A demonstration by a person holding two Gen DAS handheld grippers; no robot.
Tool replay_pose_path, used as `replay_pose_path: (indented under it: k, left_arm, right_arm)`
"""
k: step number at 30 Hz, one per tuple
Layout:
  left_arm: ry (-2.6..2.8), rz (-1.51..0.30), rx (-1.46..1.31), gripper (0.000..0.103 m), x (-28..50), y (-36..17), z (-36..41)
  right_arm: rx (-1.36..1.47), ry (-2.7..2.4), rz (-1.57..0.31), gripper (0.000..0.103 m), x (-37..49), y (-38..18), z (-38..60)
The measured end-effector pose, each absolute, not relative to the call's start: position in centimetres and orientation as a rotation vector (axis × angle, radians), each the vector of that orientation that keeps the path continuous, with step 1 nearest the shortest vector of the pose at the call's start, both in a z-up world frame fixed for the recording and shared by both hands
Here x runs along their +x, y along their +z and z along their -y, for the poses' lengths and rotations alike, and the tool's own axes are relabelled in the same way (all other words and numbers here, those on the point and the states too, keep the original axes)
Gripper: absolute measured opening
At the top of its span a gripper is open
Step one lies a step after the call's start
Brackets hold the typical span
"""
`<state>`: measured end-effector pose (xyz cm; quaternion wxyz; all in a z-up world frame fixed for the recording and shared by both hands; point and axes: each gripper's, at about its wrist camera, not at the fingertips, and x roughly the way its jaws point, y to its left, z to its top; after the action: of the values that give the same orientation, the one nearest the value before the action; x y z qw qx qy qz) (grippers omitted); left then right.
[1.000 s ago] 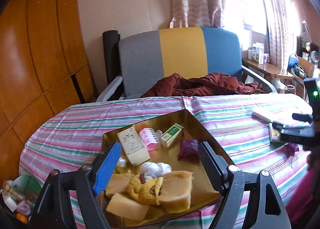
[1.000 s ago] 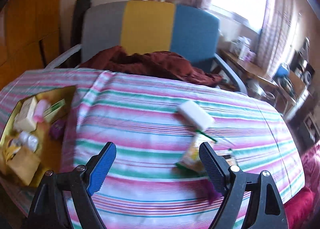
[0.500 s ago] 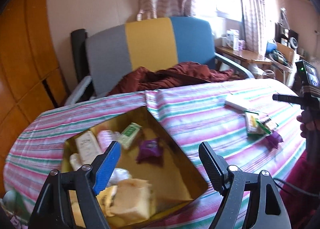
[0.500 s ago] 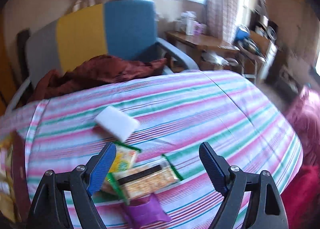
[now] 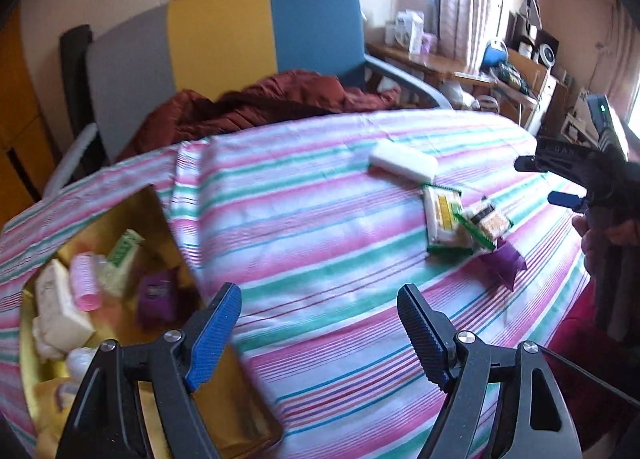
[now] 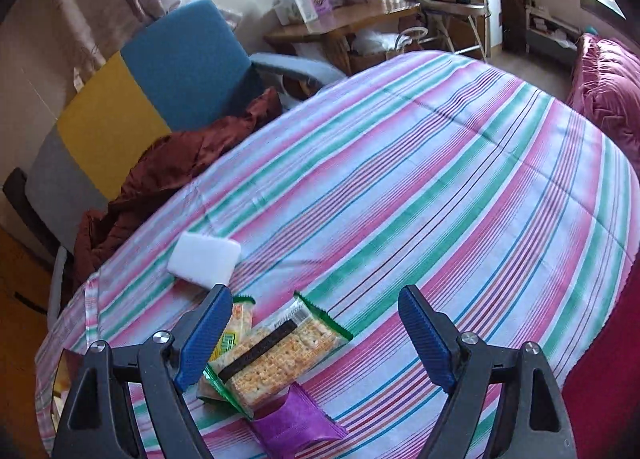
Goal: Organize objects
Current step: 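Move both tools toward the cracker packet and purple packet, then grasp the large cracker packet with the right tool while the left grasps the white sponge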
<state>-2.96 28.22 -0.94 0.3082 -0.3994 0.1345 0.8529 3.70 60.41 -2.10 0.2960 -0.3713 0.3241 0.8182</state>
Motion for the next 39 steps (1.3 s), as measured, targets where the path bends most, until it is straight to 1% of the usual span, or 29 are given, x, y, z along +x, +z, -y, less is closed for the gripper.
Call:
replay_pose_path:
  k: [3,6,10,18,25,29,31,33,34,35,37,39]
  left_arm:
    - [2.220,-0.384,-1.083,0.081,-2.9,-2.3,-29.7]
    - [2.193,-0.386,-1.103,0.081,-2.7,-3.4,-30.4]
    - [2.175,-0.396,-1.117,0.081,-2.4,-4.7,-30.9]
    - [2.158,-0.394,-1.165,0.080,-2.9,-6.6,-30.9]
    - [2.162,-0.442,-1.112,0.081,-2.1,-7.0,-31.5]
    - [2.157,-0.437,-1.096,0.081,-2.1,-6.9,-31.3]
    - [2.156,-0.426,-1.083,0.081,-2.1,-6.6,-31.2]
    - [2.155,-0.419,-1.070,0.081,-2.2,-6.1,-31.2]
    - [2.154,-0.415,-1.068,0.081,-2.2,-5.9,-31.2]
    - [2.154,-0.412,-1.068,0.081,-2.4,-5.8,-31.2]
    - [2.156,-0.410,-1.067,0.081,-2.7,-5.4,-31.2]
    - [2.157,-0.401,-1.068,0.081,-3.1,-4.9,-31.3]
  right_arm:
    - [-1.167,2.181,-0.895,0.087,2.0,-4.2,-59.6]
    - [-1.246,2.174,-0.930,0.087,1.6,-5.3,-59.2]
    - [-1.248,2.146,-0.994,0.087,2.2,-5.7,-59.7]
    - [-1.351,2.109,-0.958,0.087,1.2,-6.8,-59.3]
    - [-1.360,2.127,-1.031,0.087,0.1,-7.2,-59.4]
    - [-1.381,2.104,-1.022,0.087,-1.2,-7.8,-59.7]
    - [-1.379,2.093,-0.944,0.082,-1.7,-7.8,-59.8]
    - [-1.366,2.091,-0.878,0.064,-1.7,-7.4,-59.9]
    - [-1.357,2.094,-0.852,0.059,-1.5,-7.2,-59.9]
    - [-1.355,2.087,-0.810,0.049,-1.4,-7.0,-59.9]
    - [-1.350,2.068,-0.749,0.048,-1.1,-6.7,-60.0]
    - [-1.349,2.056,-0.728,0.047,-0.9,-6.6,-60.3]
